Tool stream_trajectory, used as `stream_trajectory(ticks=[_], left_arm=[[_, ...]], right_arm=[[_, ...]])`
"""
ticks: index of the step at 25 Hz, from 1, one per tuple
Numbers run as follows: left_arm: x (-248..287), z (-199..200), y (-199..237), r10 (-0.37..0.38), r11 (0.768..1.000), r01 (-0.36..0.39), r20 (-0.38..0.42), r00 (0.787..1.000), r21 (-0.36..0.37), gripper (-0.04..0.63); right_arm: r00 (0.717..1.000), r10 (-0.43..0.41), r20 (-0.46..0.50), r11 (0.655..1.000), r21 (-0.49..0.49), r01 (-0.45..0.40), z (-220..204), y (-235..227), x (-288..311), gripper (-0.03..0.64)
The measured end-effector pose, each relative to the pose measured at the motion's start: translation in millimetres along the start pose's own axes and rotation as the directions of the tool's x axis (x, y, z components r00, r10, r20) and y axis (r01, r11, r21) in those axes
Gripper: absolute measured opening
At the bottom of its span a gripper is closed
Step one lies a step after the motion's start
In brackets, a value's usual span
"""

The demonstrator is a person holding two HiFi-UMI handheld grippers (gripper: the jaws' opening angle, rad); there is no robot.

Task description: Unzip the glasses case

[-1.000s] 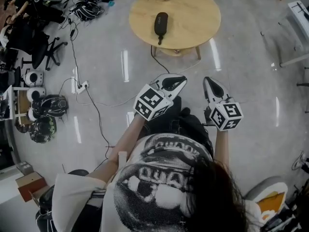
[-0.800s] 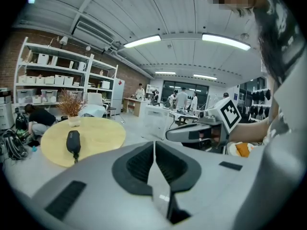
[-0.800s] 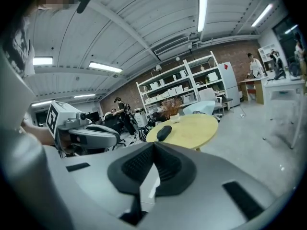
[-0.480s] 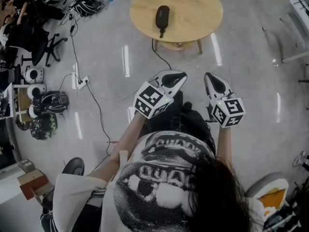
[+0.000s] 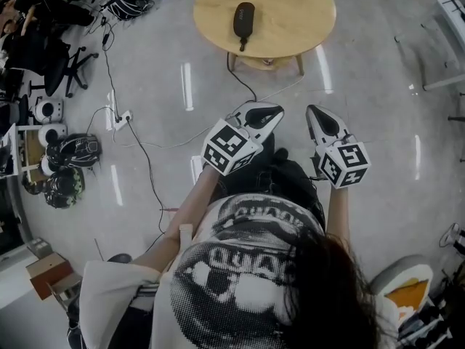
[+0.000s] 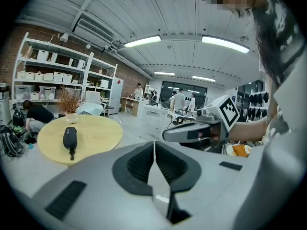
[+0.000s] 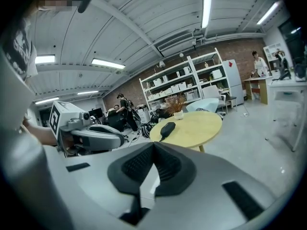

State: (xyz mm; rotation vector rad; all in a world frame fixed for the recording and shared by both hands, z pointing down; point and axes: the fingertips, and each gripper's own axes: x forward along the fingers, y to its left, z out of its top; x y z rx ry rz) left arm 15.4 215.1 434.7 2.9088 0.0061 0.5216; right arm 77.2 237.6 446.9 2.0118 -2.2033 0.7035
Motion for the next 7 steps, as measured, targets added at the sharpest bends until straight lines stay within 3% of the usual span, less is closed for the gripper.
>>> stream_trajectory(ticks=[7], left_arm=[[3.2, -3.8, 1.4, -0.009, 1.0, 0.009, 0.005, 1.0, 0.005, 0.017]], right_arm=[[1.0, 0.013, -0.021, 1.0, -0.014, -0.013, -5.8, 2.5, 8.3, -0.005]])
